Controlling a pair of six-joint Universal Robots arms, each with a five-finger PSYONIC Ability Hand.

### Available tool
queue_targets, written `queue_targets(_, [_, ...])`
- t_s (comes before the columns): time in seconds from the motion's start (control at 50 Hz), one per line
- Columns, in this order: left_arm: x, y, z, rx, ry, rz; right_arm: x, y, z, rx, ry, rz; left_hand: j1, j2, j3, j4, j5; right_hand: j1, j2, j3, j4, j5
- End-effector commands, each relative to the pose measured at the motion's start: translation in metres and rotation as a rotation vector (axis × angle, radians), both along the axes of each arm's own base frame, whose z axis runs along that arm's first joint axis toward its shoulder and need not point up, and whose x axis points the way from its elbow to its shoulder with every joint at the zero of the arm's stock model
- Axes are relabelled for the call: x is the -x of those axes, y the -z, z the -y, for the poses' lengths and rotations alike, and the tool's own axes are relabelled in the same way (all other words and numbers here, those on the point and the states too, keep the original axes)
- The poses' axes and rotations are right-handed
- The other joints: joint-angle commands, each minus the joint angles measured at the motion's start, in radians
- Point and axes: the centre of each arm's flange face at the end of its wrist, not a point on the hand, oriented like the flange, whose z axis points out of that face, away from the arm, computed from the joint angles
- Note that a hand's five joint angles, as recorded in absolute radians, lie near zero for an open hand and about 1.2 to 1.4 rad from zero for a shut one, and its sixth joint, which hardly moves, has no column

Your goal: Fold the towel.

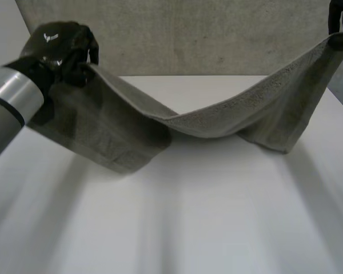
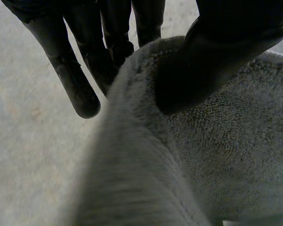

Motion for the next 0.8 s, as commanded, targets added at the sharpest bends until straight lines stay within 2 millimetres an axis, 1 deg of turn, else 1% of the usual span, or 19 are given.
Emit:
queue_targets(0.02, [0.009,0.03,0.032,-0.138,0.02,0.05,-0.019,0.048,0.041,-0.179,-0.035,-0.157,0.148,0.061,0.064,0.044,0.109,0.024,0.06,0.071,0.062,0.303])
queue_targets(0.16, [0.023,0.085,0.083,-0.281,0.009,0.125,-0.059,0.108,0.069,-0.223,0.009,-0.439,0.148,0.061,0.064,0.044,0.109,0.024,0.06,0.071,0.062,0.303])
queue_targets(0.2, [0.026,0.088,0.096,-0.257,-0.007,0.131,-0.073,0.126,0.085,-0.194,0.069,-0.532,0.148,0.061,0.064,0.044,0.109,0.024,0.06,0.071,0.062,0.303])
queue_targets(0.28, [0.03,0.079,0.119,-0.176,-0.048,0.118,-0.086,0.129,0.105,-0.104,0.124,-0.541,0.148,0.061,0.064,0.044,0.109,0.024,0.06,0.071,0.062,0.303])
queue_targets(0.32, [0.035,0.046,0.135,-0.045,-0.064,0.068,-0.095,0.121,0.112,-0.035,0.144,-0.516,0.148,0.061,0.064,0.044,0.109,0.024,0.06,0.071,0.062,0.303])
queue_targets(0.34, [0.035,0.046,0.135,-0.044,-0.064,0.067,-0.103,0.103,0.116,0.06,0.163,-0.476,0.148,0.061,0.064,0.044,0.109,0.024,0.06,0.071,0.062,0.303])
queue_targets(0.36, [0.038,0.022,0.138,0.039,-0.062,0.034,-0.108,0.079,0.118,0.164,0.184,-0.424,0.148,0.061,0.064,0.044,0.109,0.024,0.06,0.071,0.062,0.303])
queue_targets(0.38, [0.038,-0.007,0.139,0.139,-0.063,-0.006,-0.108,0.079,0.118,0.165,0.184,-0.423,0.148,0.061,0.064,0.044,0.109,0.024,0.06,0.071,0.062,0.303])
queue_targets(0.4, [0.038,-0.007,0.139,0.14,-0.063,-0.006,-0.111,0.055,0.117,0.26,0.203,-0.365,0.148,0.061,0.064,0.044,0.109,0.024,0.06,0.071,0.062,0.303])
queue_targets(0.42, [0.039,-0.037,0.136,0.246,-0.064,-0.049,-0.111,0.055,0.117,0.26,0.203,-0.364,0.148,0.061,0.064,0.044,0.109,0.024,0.06,0.071,0.062,0.303])
queue_targets(0.44, [0.039,-0.067,0.129,0.351,-0.058,-0.099,-0.11,0.027,0.113,0.354,0.223,-0.291,0.148,0.061,0.064,0.044,0.109,0.024,0.06,0.071,0.062,0.303])
queue_targets(0.46, [0.039,-0.067,0.129,0.352,-0.058,-0.099,-0.108,-0.002,0.106,0.44,0.237,-0.217,0.148,0.061,0.064,0.044,0.109,0.024,0.06,0.071,0.062,0.303])
queue_targets(0.52, [0.035,-0.12,0.111,0.534,-0.052,-0.185,-0.103,-0.037,0.093,0.548,0.251,-0.114,0.148,0.061,0.064,0.044,0.109,0.024,0.06,0.071,0.062,0.303])
queue_targets(0.58, [0.03,-0.149,0.094,0.614,-0.032,-0.25,-0.098,-0.045,0.088,0.564,0.246,-0.094,0.148,0.061,0.064,0.044,0.109,0.024,0.06,0.071,0.062,0.303])
queue_targets(0.64, [0.028,-0.143,0.093,0.556,-0.009,-0.276,-0.097,-0.041,0.087,0.544,0.241,-0.105,0.148,0.061,0.064,0.044,0.109,0.024,0.06,0.071,0.062,0.303])
queue_targets(0.72, [0.029,-0.109,0.101,0.433,0.002,-0.257,-0.101,0.0,0.086,0.384,0.164,-0.19,0.148,0.061,0.064,0.044,0.109,0.024,0.06,0.071,0.062,0.303])
queue_targets(0.76, [0.027,-0.061,0.113,0.287,-0.017,-0.21,-0.103,0.019,0.083,0.313,0.121,-0.224,0.148,0.061,0.064,0.044,0.109,0.024,0.06,0.071,0.062,0.303])
queue_targets(0.78, [0.027,-0.061,0.113,0.286,-0.017,-0.21,-0.103,0.037,0.079,0.245,0.083,-0.254,0.148,0.061,0.064,0.044,0.109,0.024,0.06,0.071,0.062,0.303])
queue_targets(0.8, [0.028,-0.036,0.114,0.216,-0.021,-0.184,-0.103,0.054,0.074,0.185,0.049,-0.279,0.148,0.061,0.064,0.044,0.109,0.024,0.06,0.071,0.062,0.303])
